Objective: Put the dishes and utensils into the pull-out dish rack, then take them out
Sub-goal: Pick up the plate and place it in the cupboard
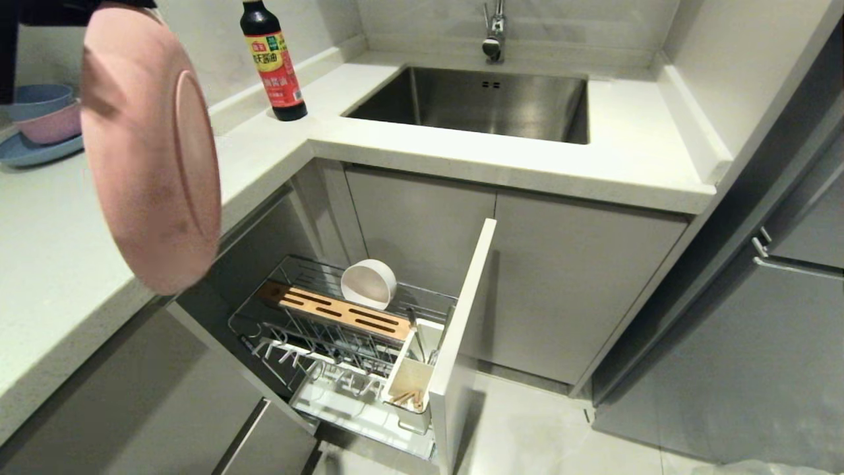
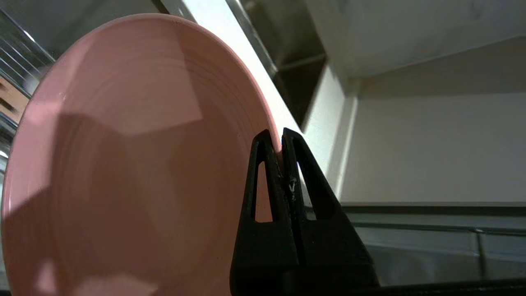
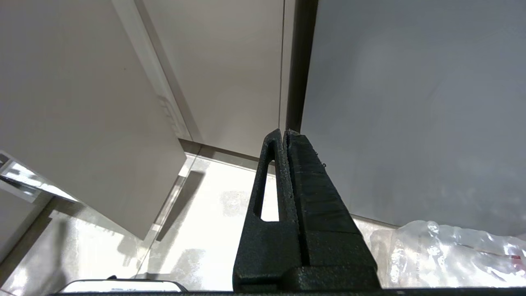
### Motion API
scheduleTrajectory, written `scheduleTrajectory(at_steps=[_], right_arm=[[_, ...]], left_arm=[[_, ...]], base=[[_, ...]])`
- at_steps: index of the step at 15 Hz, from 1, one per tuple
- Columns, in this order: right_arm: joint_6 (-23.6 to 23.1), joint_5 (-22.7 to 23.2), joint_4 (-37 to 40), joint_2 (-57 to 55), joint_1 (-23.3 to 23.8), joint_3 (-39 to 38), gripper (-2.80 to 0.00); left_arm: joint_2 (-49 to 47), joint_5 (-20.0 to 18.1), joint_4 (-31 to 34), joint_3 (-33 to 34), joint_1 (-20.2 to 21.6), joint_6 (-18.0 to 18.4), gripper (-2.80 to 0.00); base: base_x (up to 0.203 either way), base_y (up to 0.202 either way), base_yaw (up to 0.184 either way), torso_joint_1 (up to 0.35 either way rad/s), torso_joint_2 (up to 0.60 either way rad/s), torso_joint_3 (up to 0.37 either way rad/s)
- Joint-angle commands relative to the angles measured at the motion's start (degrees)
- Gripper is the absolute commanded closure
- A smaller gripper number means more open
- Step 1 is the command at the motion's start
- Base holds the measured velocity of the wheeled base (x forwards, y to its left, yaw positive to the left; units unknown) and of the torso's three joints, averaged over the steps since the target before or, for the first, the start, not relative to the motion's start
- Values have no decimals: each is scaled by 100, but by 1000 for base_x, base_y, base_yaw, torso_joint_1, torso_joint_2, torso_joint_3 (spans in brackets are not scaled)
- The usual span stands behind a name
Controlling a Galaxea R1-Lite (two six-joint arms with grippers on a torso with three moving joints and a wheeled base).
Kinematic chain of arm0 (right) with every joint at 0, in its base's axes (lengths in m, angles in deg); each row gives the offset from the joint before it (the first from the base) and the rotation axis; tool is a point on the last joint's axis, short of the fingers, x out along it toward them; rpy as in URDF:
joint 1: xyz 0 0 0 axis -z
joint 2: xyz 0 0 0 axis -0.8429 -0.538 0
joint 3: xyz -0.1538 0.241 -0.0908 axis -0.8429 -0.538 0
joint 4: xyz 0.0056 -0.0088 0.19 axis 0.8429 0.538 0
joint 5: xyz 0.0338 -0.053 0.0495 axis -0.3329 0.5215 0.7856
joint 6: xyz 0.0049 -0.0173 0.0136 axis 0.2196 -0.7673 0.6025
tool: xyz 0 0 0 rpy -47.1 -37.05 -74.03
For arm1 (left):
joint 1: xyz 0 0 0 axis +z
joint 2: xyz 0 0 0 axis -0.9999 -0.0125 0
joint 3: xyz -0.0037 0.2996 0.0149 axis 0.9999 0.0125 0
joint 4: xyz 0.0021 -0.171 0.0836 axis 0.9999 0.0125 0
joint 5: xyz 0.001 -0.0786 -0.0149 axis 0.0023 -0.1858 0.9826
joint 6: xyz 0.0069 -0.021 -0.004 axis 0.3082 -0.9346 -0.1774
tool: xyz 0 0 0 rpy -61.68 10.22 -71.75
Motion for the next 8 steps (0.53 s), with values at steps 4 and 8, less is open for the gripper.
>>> scheduleTrajectory(at_steps=[4, 8], right_arm=[[1, 5, 4, 3, -2, 1, 0], [1, -1, 2, 0, -2, -4, 0]], left_arm=[[14, 44, -1356, 1760, -181, -573, 0], [-32, 63, -3374, 3672, 74, -807, 0]], base=[[0, 0, 0, 0, 0, 0], [0, 0, 0, 0, 0, 0]])
